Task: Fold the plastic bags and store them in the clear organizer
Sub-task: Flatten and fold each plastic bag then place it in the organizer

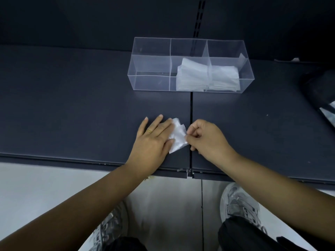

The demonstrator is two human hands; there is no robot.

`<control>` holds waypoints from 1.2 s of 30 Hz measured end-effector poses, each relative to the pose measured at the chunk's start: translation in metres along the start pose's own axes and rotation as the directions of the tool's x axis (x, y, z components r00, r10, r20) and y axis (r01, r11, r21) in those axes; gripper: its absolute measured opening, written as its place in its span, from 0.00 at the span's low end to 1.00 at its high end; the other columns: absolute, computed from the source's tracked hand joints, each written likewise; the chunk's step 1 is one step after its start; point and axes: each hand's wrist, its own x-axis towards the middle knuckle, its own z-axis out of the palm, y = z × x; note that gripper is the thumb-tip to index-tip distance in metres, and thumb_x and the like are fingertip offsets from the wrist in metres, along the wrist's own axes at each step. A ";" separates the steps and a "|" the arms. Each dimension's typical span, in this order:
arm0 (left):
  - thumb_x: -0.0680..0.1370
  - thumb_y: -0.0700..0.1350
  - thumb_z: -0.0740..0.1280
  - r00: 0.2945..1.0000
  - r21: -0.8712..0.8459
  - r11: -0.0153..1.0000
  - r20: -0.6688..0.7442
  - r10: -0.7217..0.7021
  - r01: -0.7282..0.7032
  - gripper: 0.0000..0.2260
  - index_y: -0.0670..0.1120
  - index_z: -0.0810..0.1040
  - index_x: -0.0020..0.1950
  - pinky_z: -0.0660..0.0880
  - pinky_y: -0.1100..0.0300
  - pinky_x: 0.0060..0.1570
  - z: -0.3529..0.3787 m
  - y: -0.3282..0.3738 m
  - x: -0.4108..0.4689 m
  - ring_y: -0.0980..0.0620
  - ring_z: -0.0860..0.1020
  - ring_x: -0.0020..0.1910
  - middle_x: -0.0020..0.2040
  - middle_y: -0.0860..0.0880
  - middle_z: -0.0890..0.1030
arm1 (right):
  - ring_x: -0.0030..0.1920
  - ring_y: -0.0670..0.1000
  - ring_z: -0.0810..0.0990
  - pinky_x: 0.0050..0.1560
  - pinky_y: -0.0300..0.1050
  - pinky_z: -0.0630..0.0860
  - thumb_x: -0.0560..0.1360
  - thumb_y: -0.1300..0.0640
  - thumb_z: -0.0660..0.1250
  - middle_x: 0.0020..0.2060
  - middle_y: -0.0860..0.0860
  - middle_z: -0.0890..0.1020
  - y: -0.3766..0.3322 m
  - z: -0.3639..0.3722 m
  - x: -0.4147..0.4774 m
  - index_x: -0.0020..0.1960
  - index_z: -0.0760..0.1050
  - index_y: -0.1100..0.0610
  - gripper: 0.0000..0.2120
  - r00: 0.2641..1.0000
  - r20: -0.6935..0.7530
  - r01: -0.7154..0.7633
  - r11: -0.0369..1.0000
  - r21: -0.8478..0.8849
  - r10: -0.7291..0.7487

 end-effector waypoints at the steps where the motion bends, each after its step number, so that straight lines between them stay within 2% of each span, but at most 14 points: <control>1: 0.80 0.50 0.55 0.999 0.026 1.000 0.036 -0.009 0.008 0.21 0.42 0.73 0.69 0.56 0.42 0.71 0.001 -0.001 -0.003 0.45 0.67 0.72 0.69 0.47 0.73 | 0.29 0.43 0.79 0.30 0.33 0.70 0.73 0.61 0.68 0.32 0.48 0.80 -0.001 0.001 0.000 0.40 0.73 0.51 0.08 1.000 -0.012 0.011 1.000 -0.022 -0.012; 4: 0.80 0.57 0.49 0.988 0.076 0.996 0.142 -0.063 0.052 0.27 0.46 0.62 0.76 0.45 0.44 0.74 0.003 -0.004 -0.005 0.49 0.56 0.77 0.76 0.51 0.62 | 0.37 0.44 0.78 0.37 0.38 0.73 0.73 0.55 0.69 0.35 0.46 0.80 -0.005 0.006 -0.005 0.46 0.73 0.49 0.05 0.997 -0.042 0.059 0.987 -0.148 -0.065; 6: 0.79 0.62 0.45 0.978 0.107 0.991 0.179 -0.102 0.084 0.30 0.49 0.54 0.78 0.39 0.46 0.74 0.005 -0.006 -0.005 0.52 0.47 0.77 0.78 0.54 0.53 | 0.42 0.46 0.77 0.42 0.42 0.74 0.73 0.49 0.70 0.40 0.43 0.77 -0.005 0.013 -0.010 0.51 0.72 0.49 0.11 0.991 -0.052 0.105 0.943 -0.316 -0.127; 10: 0.75 0.68 0.38 0.966 0.165 0.979 0.205 -0.156 0.123 0.37 0.50 0.46 0.79 0.36 0.45 0.74 0.006 -0.006 -0.005 0.53 0.41 0.77 0.78 0.55 0.45 | 0.55 0.52 0.72 0.53 0.46 0.66 0.73 0.47 0.69 0.51 0.49 0.74 0.006 0.020 -0.014 0.57 0.73 0.51 0.15 0.950 -0.143 0.146 0.803 -0.578 -0.276; 16: 0.73 0.72 0.38 0.956 0.201 0.966 0.208 -0.206 0.165 0.41 0.49 0.45 0.79 0.37 0.43 0.74 0.008 -0.004 -0.006 0.50 0.41 0.78 0.79 0.53 0.46 | 0.49 0.57 0.74 0.48 0.48 0.65 0.74 0.59 0.69 0.47 0.53 0.76 0.016 0.020 -0.017 0.50 0.77 0.55 0.05 0.896 -0.274 0.138 0.804 -0.578 -0.350; 20: 0.72 0.72 0.37 0.945 0.205 0.956 0.206 -0.253 0.211 0.42 0.47 0.44 0.79 0.37 0.43 0.74 0.010 0.002 -0.008 0.49 0.41 0.78 0.79 0.50 0.45 | 0.52 0.50 0.70 0.49 0.43 0.58 0.78 0.51 0.64 0.47 0.48 0.73 0.014 0.018 -0.014 0.47 0.76 0.52 0.05 0.929 -0.260 0.098 0.855 -0.510 -0.262; 22: 0.72 0.72 0.35 0.935 0.203 0.944 0.192 -0.298 0.259 0.43 0.45 0.41 0.78 0.34 0.45 0.73 0.011 0.006 -0.011 0.51 0.37 0.77 0.79 0.49 0.42 | 0.50 0.46 0.66 0.49 0.42 0.57 0.74 0.46 0.67 0.47 0.45 0.70 0.010 0.018 -0.013 0.43 0.74 0.49 0.07 0.951 -0.216 0.085 0.861 -0.501 -0.219; 24: 0.72 0.72 0.33 0.925 0.190 0.937 0.193 -0.328 0.293 0.43 0.43 0.39 0.78 0.32 0.48 0.73 0.010 0.012 -0.014 0.52 0.33 0.75 0.79 0.47 0.40 | 0.49 0.44 0.66 0.50 0.42 0.58 0.72 0.47 0.71 0.46 0.44 0.70 0.005 0.017 -0.013 0.39 0.73 0.48 0.08 0.964 -0.171 0.096 0.866 -0.490 -0.203; 26: 0.71 0.72 0.34 0.921 0.109 0.941 0.195 -0.336 0.320 0.45 0.43 0.39 0.78 0.32 0.51 0.73 0.006 0.016 -0.017 0.53 0.33 0.74 0.79 0.47 0.40 | 0.45 0.45 0.72 0.49 0.42 0.66 0.71 0.52 0.72 0.42 0.43 0.74 -0.001 0.015 -0.011 0.37 0.72 0.49 0.09 0.969 -0.152 0.116 0.903 -0.413 -0.194; 29: 0.67 0.73 0.44 0.899 -0.241 0.871 0.214 -0.382 0.427 0.47 0.45 0.43 0.79 0.34 0.57 0.72 -0.012 0.010 -0.010 0.58 0.37 0.75 0.79 0.51 0.42 | 0.36 0.44 0.77 0.39 0.41 0.75 0.70 0.60 0.72 0.34 0.44 0.78 -0.013 0.006 -0.009 0.35 0.72 0.50 0.11 0.979 -0.106 0.143 0.959 -0.246 -0.173; 31: 0.66 0.73 0.53 0.950 -0.328 0.893 0.167 -0.265 0.307 0.49 0.48 0.41 0.78 0.34 0.58 0.73 -0.031 0.003 -0.001 0.61 0.36 0.74 0.77 0.56 0.40 | 0.35 0.44 0.77 0.36 0.40 0.74 0.70 0.64 0.70 0.32 0.45 0.79 -0.021 -0.005 -0.009 0.36 0.72 0.51 0.11 0.964 -0.010 0.252 0.928 -0.274 -0.265; 33: 0.67 0.70 0.62 0.986 -0.305 0.949 0.163 -0.030 0.079 0.49 0.51 0.42 0.78 0.35 0.57 0.74 -0.048 0.001 0.014 0.61 0.38 0.75 0.78 0.57 0.44 | 0.35 0.44 0.75 0.37 0.42 0.73 0.70 0.65 0.70 0.33 0.44 0.78 -0.030 -0.016 -0.010 0.39 0.72 0.52 0.10 0.917 0.137 0.398 0.849 -0.346 -0.374; 35: 0.69 0.63 0.70 0.968 -0.319 0.947 0.225 0.114 -0.038 0.43 0.52 0.55 0.78 0.42 0.57 0.75 -0.060 0.001 0.030 0.60 0.52 0.75 0.73 0.57 0.63 | 0.38 0.44 0.74 0.40 0.44 0.74 0.71 0.63 0.71 0.35 0.43 0.77 -0.038 -0.026 -0.011 0.41 0.72 0.50 0.11 0.873 0.245 0.487 0.778 -0.397 -0.422; 36: 0.70 0.59 0.72 0.966 -0.345 0.937 0.221 0.137 -0.053 0.34 0.52 0.66 0.73 0.52 0.57 0.73 -0.063 0.002 0.036 0.61 0.63 0.67 0.64 0.60 0.72 | 0.39 0.44 0.75 0.42 0.44 0.74 0.71 0.63 0.71 0.37 0.43 0.77 -0.040 -0.032 -0.012 0.42 0.72 0.49 0.11 0.865 0.251 0.501 0.767 -0.401 -0.434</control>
